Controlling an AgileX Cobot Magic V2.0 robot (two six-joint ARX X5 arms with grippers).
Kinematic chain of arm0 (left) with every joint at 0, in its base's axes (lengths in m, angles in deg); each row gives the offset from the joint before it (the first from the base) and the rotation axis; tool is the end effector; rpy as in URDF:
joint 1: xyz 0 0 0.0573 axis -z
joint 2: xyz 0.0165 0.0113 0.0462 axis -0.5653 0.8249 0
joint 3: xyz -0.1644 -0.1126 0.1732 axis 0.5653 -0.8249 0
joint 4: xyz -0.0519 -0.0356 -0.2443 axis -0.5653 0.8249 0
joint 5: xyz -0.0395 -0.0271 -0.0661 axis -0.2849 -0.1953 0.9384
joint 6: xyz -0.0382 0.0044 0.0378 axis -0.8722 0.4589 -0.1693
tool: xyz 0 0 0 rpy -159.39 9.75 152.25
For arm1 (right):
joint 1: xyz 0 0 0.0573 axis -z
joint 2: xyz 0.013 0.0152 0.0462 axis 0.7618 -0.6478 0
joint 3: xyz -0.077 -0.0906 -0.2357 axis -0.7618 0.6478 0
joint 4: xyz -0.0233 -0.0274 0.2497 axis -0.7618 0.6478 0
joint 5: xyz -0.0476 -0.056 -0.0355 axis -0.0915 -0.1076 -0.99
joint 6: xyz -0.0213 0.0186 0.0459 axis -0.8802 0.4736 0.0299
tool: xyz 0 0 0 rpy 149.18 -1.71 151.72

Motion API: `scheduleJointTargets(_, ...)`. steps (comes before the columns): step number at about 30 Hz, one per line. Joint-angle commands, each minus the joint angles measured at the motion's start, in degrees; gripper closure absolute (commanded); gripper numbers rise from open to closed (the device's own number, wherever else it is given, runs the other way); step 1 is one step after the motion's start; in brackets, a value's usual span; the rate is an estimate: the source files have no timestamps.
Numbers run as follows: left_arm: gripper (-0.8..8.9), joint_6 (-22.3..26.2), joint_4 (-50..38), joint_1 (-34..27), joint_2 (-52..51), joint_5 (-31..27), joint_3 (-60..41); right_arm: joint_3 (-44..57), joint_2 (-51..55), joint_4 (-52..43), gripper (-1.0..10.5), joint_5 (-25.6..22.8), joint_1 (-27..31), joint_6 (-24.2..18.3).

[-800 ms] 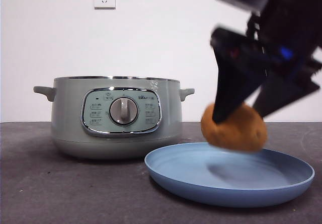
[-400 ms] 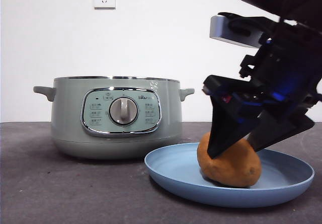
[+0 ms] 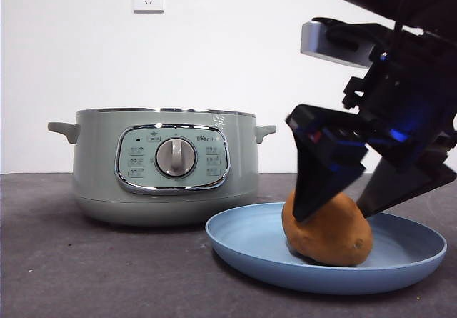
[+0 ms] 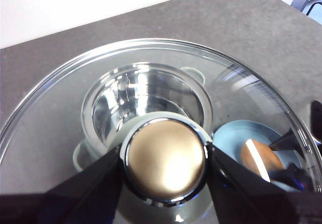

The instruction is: Take the potato out from the steamer,put the potato on the plate,close the lid

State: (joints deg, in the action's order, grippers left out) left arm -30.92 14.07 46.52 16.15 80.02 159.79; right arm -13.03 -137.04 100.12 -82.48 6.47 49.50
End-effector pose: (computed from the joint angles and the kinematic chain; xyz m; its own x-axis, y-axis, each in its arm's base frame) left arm 0.1490 -0.0418 0.4368 0.7276 -0.4952 -0.4748 0.5380 0.8413 -0.0531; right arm 0.1714 0.1573 0.1708 0.5011 0.3576 -0.7880 -0.5263 0.8488 0.0505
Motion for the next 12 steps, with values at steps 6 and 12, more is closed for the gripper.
scheduleJointTargets(6,8.22,0.3,-9.6,3.9,8.5,0.5,0.4,-0.9,6.3,0.4,3.4,-0.3,0.1,0.3)
scheduleJointTargets(12,8.22,0.6,-17.5,6.8,16.8,-0.1,0.4,-4.5,13.8,6.4,3.4,-1.0,0.1,0.1)
